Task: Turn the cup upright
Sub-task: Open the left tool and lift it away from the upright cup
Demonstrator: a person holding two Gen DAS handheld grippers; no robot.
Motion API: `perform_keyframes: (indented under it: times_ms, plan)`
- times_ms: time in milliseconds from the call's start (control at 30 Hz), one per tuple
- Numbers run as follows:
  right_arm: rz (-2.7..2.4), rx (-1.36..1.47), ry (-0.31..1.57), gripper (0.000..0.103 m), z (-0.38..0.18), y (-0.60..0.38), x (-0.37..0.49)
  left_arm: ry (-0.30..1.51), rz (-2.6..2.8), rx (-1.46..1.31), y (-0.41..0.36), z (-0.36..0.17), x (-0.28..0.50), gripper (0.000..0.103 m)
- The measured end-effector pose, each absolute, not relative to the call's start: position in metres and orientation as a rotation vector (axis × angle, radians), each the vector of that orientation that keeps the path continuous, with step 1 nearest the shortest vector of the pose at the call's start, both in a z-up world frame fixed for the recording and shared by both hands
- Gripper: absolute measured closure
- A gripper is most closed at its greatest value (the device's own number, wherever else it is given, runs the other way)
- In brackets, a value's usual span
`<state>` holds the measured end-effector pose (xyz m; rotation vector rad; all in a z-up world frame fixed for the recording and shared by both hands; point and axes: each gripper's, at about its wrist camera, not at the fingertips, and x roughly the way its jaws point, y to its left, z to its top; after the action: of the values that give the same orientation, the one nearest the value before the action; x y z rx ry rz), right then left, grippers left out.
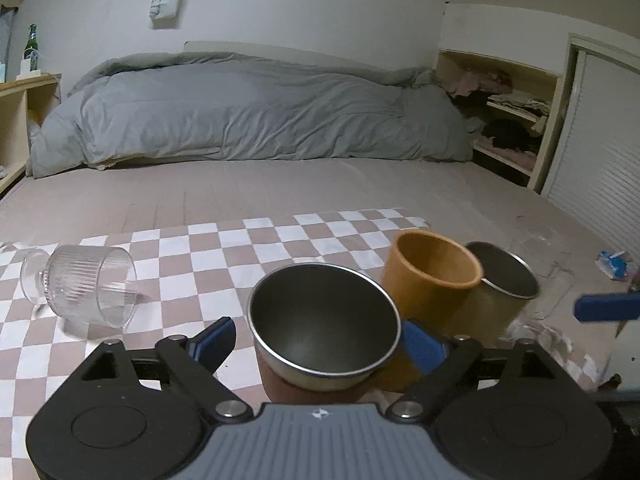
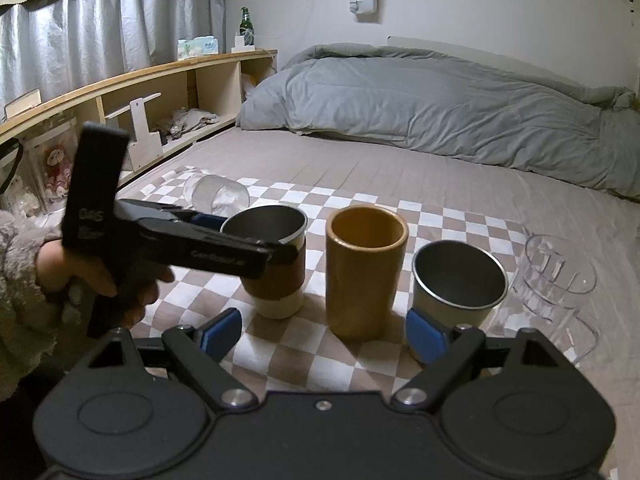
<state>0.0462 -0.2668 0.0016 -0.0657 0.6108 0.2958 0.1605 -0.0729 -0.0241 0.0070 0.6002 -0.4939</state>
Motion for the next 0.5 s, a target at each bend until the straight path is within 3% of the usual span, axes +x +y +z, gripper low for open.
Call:
perform_keyframes:
  times_ms: [167,500]
  plan:
    - [0.269,-0.025,0.575,0.011,0.007,-0.274,0.046,0.573,-0.493,-0.009,-0.063,-0.008,0.143,0.001]
    - [0.205,0.007,0.482,0.001,0.014,-0.283,0.034,0.467,-0.381,0.099,-0.046,0.025,0.098,0.0]
